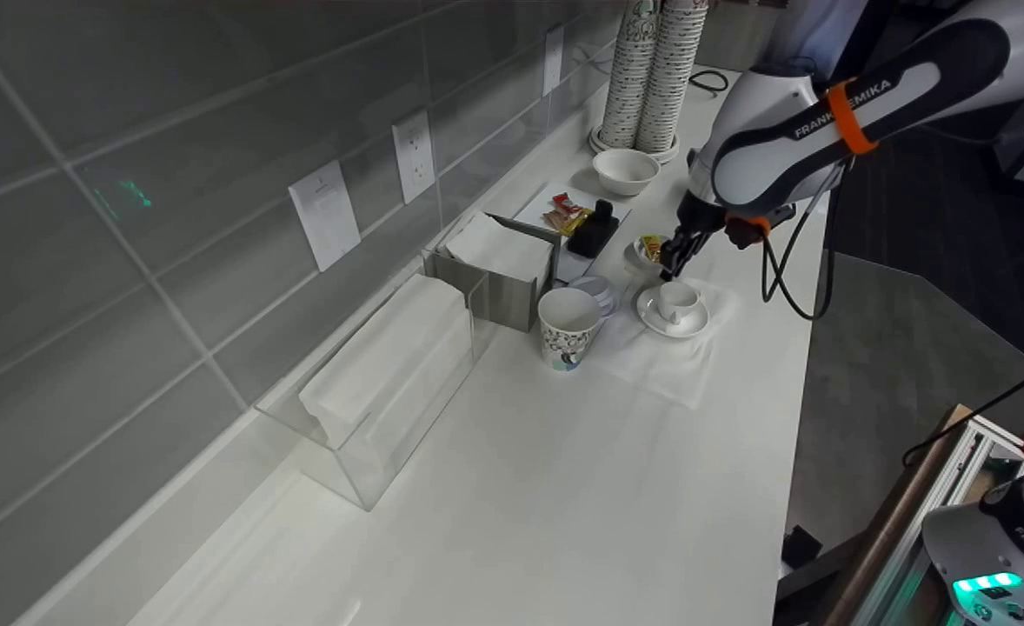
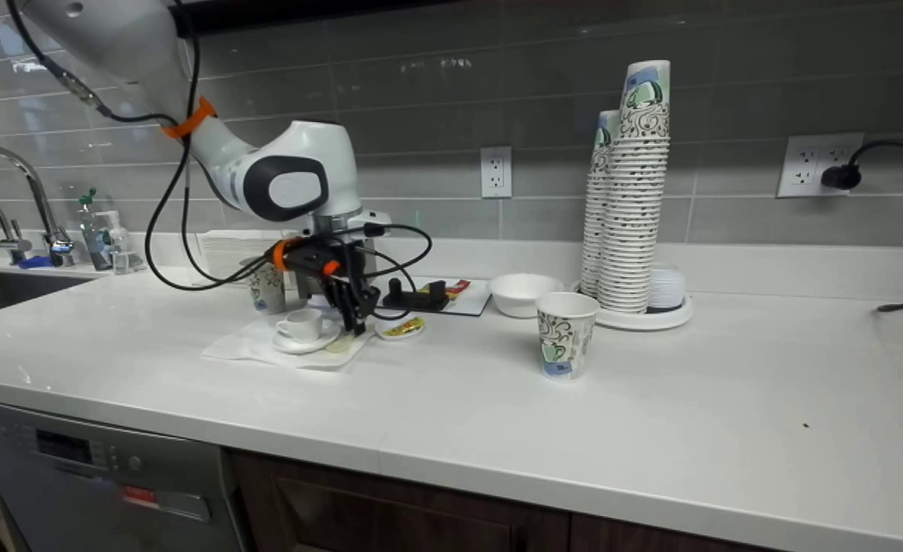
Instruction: Move the spoon to the white bowl
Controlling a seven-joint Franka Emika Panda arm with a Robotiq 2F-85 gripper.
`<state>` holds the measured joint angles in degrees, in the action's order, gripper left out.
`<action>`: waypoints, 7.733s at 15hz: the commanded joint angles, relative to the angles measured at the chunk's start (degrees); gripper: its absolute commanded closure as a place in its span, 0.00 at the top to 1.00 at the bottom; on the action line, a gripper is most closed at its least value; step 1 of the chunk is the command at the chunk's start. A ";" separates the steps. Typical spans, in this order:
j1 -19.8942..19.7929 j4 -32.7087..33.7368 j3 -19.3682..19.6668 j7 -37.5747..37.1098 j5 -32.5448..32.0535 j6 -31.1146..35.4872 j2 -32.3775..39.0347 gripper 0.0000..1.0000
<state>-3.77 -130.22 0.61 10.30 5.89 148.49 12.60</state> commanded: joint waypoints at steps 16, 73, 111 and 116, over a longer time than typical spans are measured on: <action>-1.54 4.88 -1.95 5.73 2.04 0.84 4.53 0.26; -4.40 14.20 14.08 -47.94 -15.90 12.58 -3.68 0.03; 16.22 50.71 31.05 -99.87 -29.63 -15.86 27.42 1.00; 12.53 38.38 23.06 -85.83 -30.09 -12.43 15.06 1.00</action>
<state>11.12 -81.02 29.06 -82.07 -22.19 133.32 37.16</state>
